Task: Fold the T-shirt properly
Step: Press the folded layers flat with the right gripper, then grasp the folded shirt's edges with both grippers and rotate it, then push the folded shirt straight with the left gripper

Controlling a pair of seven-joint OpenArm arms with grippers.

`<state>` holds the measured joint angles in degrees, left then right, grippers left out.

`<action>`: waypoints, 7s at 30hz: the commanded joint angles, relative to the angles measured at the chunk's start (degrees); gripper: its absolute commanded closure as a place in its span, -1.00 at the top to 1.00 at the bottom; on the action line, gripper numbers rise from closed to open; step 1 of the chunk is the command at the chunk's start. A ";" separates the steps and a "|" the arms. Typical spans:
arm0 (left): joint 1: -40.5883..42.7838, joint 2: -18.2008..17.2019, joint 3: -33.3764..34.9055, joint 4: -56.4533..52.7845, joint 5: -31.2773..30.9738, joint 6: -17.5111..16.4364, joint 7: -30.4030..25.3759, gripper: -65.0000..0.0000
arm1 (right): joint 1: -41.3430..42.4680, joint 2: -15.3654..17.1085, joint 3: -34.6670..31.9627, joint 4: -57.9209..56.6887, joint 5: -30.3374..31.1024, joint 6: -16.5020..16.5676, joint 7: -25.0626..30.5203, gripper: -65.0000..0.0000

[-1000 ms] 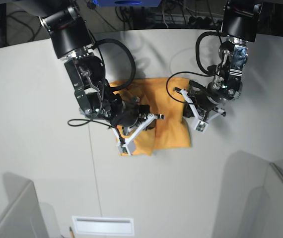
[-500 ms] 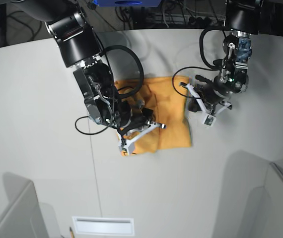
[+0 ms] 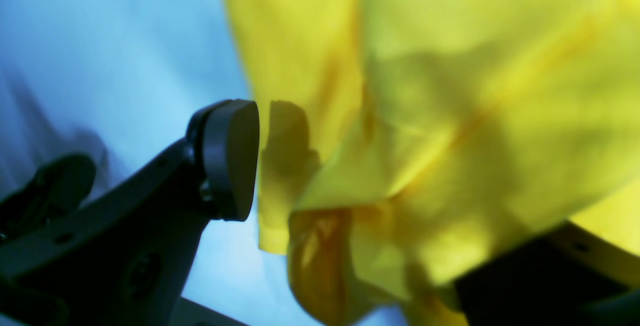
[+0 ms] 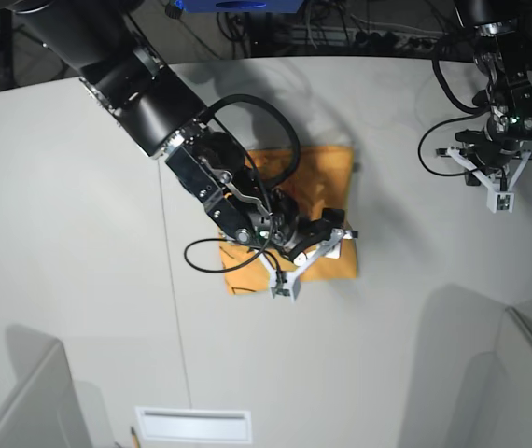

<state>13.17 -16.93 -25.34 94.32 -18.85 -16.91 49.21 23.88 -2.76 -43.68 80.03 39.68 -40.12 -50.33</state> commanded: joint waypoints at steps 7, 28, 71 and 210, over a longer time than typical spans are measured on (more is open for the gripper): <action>1.29 -0.61 -0.63 1.63 -0.62 -0.28 -0.64 -1.00 | 5.62 -5.72 -8.93 -6.23 0.19 0.12 0.79 0.18; 1.12 -0.52 -15.23 1.02 -0.71 -8.98 -0.64 -1.00 | 6.32 -2.11 -17.29 6.17 0.27 14.49 14.77 0.17; 2.88 -0.17 -15.93 0.75 -0.71 -11.09 -0.55 -1.00 | 7.55 -5.98 -0.67 -15.02 7.92 21.26 26.11 -1.00; -61.56 -0.17 109.17 -26.41 -6.07 -7.58 -22.97 -1.00 | -48.36 13.01 62.36 29.64 2.30 13.88 15.56 -1.00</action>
<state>-47.27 -17.21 84.14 67.83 -25.54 -24.82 25.82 -24.62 9.58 18.50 108.68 41.95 -26.52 -35.73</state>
